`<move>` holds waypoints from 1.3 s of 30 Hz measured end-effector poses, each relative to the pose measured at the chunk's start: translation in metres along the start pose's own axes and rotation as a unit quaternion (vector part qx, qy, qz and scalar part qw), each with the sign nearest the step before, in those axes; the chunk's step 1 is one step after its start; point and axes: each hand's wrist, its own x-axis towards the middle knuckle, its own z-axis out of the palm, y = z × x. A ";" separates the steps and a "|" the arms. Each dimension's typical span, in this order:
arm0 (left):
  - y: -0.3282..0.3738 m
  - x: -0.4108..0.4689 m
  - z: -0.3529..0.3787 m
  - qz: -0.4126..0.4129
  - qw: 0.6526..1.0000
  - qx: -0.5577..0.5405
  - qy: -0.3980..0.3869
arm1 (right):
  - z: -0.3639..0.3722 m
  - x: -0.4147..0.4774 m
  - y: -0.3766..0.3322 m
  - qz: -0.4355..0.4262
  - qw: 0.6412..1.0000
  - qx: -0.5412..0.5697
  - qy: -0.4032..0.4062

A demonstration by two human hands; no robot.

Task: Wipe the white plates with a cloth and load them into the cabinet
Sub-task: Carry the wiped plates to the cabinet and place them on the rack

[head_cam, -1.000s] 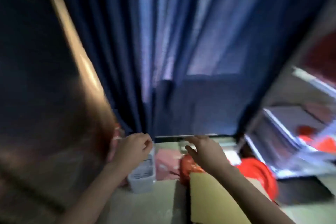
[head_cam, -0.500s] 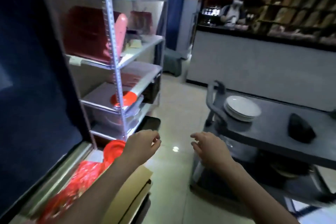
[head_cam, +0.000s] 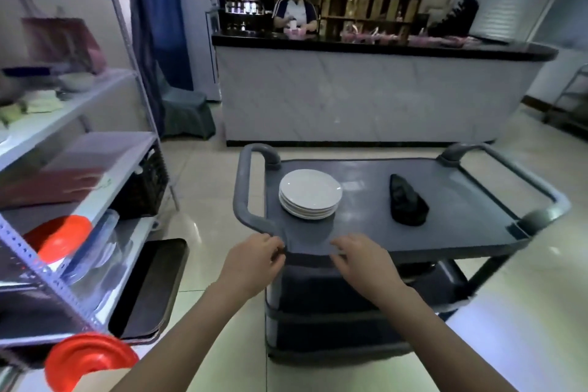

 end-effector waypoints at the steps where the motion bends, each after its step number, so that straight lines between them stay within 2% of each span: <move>1: -0.003 0.018 0.009 0.004 1.000 -0.002 -0.004 | 0.003 0.015 0.009 0.004 1.000 0.000 -0.004; 6: -0.026 0.112 0.052 0.009 1.000 -0.005 -0.021 | 0.020 0.102 0.049 0.021 0.999 -0.025 -0.015; 11: -0.059 0.190 0.092 -0.029 0.998 -0.030 -0.046 | 0.037 0.187 0.077 0.036 0.997 -0.037 -0.052; 22: -0.100 0.277 0.163 -0.184 0.966 -0.076 -0.165 | 0.098 0.301 0.135 0.065 0.990 -0.043 -0.120; 26: -0.108 0.287 0.174 -0.248 0.936 -0.175 -0.181 | 0.117 0.320 0.153 0.115 0.981 0.052 -0.145; 31: -0.110 0.284 0.178 -0.281 0.901 -0.282 -0.170 | 0.137 0.329 0.169 0.146 0.951 0.198 -0.188; 39: -0.099 0.283 0.181 -0.331 0.881 -0.316 -0.120 | 0.149 0.329 0.177 0.154 0.899 0.360 -0.197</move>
